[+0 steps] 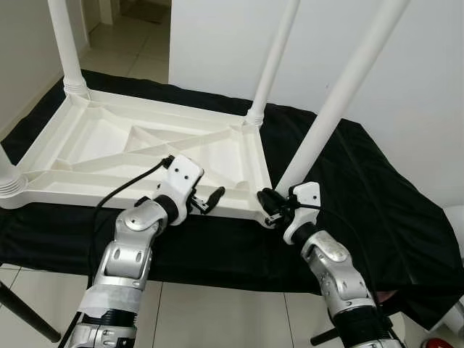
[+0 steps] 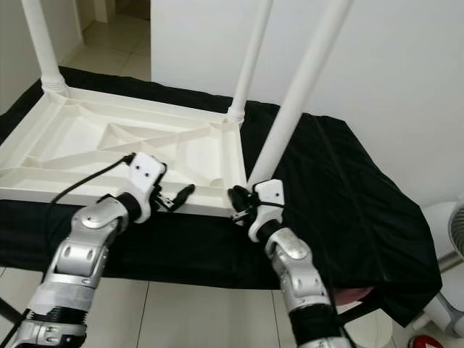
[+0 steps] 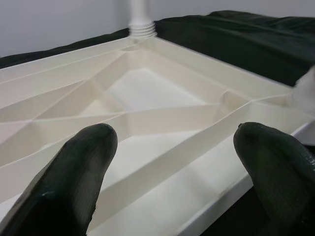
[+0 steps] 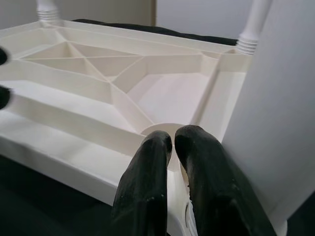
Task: Building children table
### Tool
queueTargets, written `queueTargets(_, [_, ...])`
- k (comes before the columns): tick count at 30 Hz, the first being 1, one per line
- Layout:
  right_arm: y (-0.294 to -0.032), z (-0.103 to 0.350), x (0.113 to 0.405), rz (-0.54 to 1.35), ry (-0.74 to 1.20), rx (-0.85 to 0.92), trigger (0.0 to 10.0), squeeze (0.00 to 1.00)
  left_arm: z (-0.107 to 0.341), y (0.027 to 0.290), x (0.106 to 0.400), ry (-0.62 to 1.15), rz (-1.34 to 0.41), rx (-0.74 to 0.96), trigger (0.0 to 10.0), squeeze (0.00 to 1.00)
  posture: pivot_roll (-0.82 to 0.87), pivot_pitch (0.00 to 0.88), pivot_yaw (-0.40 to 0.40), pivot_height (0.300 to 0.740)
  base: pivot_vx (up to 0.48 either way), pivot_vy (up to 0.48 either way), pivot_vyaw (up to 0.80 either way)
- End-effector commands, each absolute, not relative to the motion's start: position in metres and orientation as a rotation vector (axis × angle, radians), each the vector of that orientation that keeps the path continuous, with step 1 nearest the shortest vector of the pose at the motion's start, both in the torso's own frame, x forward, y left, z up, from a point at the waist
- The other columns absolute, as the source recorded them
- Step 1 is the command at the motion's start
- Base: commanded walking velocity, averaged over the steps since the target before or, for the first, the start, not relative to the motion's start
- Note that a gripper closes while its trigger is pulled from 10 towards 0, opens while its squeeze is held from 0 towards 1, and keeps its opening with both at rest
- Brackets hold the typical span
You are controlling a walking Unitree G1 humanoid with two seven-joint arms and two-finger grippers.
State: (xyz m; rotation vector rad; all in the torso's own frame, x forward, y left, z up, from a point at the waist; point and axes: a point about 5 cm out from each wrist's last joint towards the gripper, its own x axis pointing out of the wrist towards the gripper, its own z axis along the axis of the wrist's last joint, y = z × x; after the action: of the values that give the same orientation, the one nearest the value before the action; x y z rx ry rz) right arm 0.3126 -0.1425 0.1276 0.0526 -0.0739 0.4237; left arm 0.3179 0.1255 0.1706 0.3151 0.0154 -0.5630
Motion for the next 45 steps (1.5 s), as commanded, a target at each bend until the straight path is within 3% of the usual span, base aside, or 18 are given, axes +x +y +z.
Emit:
queueTargets(1, [-0.175,0.132,0.318,0.287,-0.095,0.039,10.0,0.0,0.17,0.137,0.326,0.012,-0.284,0.322,10.0,0.0,0.06,0.0,-0.177,0.74,0.0,0.0,0.0])
queueTargets(7, [-0.2,0.133,0.321,0.198,-0.095,0.016,10.0,0.0,0.162,0.14,0.328,0.1,-0.327,0.368,10.0,0.0,0.06,0.0,-0.172,0.74,0.0,0.0,0.0])
queueTargets(12, [-0.204,0.134,0.322,0.189,-0.096,0.008,10.0,0.0,0.16,0.14,0.329,0.121,-0.346,0.388,10.0,0.0,0.06,0.0,-0.168,0.74,0.0,0.0,0.0])
queueTargets(29, [-0.176,0.15,0.317,0.272,-0.191,0.037,10.0,0.0,0.138,0.13,0.328,0.272,-0.546,0.544,10.0,0.0,0.04,0.0,-0.136,0.74,0.0,0.0,0.0])
queueTargets(45, [-0.161,0.146,0.306,0.307,-0.18,0.053,10.0,0.0,0.163,0.113,0.323,0.118,-0.649,0.342,10.0,0.0,0.02,0.0,-0.144,0.74,0.0,0.0,0.0])
